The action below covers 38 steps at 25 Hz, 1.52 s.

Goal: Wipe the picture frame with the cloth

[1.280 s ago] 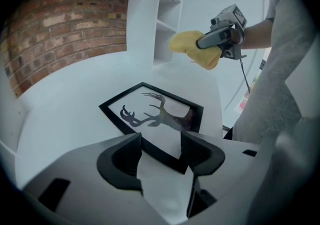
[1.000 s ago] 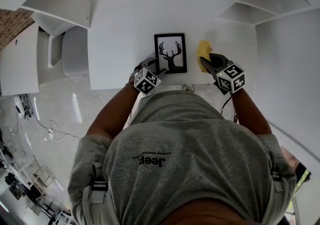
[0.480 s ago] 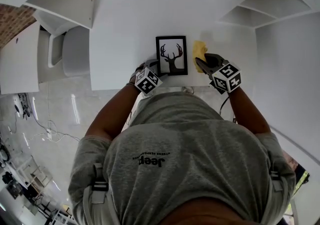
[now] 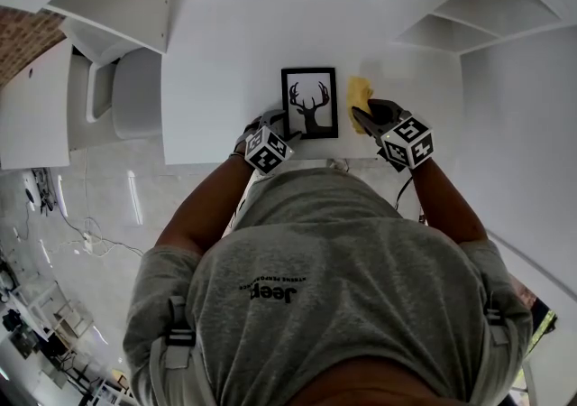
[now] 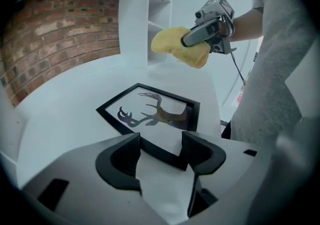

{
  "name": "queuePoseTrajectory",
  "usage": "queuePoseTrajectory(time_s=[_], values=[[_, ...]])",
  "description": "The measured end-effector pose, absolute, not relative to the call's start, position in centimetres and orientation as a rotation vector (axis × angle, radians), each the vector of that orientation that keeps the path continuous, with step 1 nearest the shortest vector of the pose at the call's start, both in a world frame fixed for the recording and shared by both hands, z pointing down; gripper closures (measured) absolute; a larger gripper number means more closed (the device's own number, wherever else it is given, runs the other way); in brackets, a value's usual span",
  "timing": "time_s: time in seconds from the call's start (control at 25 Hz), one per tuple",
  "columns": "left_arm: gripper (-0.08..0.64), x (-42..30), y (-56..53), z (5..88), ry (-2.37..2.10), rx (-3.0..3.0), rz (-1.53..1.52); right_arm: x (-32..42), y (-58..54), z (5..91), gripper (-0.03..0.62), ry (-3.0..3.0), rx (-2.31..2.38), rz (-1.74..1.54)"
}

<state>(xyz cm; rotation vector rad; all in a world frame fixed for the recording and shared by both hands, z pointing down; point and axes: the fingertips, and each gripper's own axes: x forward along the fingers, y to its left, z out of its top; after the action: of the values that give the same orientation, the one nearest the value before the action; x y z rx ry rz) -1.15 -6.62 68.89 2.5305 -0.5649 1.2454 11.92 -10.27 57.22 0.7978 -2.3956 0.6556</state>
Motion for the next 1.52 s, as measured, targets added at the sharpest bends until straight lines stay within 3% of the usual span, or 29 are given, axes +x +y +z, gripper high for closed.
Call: queuePoseTrajectory(time_s=[0.56,1.0,1.52], values=[[0.288,-1.1,-6.6,68.9,-0.576,2.532,1.239,8.0,-18.8,65.2,0.54,-2.156,0.757,0.469],[0.29,-1.3,-6.6,68.9,-0.599,2.54,1.218,9.0,-21.6,68.5,0.538,-2.037,0.845,0.45],[0.288,-1.4,-6.6,69.0,-0.597,2.532,1.219,8.4,-16.1,68.1,0.54,-2.002,0.735,0.397]])
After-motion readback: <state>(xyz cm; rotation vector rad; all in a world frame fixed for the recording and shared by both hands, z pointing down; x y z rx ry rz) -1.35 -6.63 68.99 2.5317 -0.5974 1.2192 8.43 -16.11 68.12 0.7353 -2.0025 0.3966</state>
